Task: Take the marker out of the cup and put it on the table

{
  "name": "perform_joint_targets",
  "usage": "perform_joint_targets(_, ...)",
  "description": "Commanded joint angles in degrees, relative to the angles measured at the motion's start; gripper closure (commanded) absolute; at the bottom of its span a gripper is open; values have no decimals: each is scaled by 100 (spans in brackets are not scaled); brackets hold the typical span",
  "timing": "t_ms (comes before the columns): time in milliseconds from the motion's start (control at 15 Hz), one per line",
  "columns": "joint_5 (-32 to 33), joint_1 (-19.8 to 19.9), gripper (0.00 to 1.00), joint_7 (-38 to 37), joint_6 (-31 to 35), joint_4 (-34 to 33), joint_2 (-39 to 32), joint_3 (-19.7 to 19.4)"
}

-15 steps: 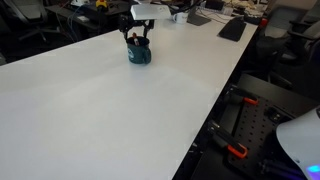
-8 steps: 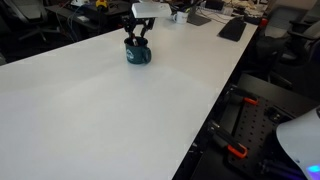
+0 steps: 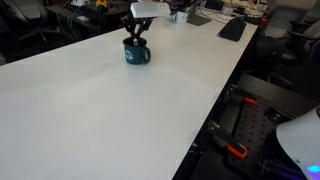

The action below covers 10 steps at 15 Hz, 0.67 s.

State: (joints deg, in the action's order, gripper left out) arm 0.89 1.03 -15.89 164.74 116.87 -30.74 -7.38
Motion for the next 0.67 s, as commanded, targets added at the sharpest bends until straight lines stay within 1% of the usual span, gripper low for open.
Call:
perform_joint_targets(0, -13, -170, 98, 75, -195, -40, 14, -123)
perform_joint_targets(67, -5, -183, 94, 70, -219, -55, -1, -134)
perform_joint_targets(333, 34, -225, 94, 76, -270, -79, -28, -152)
perform_joint_targets(533, 118, -333, 94, 40, -253, -125, -13, -239)
perform_joint_targets(600, 128, -363, 94, 41, -336, -155, 24, -252)
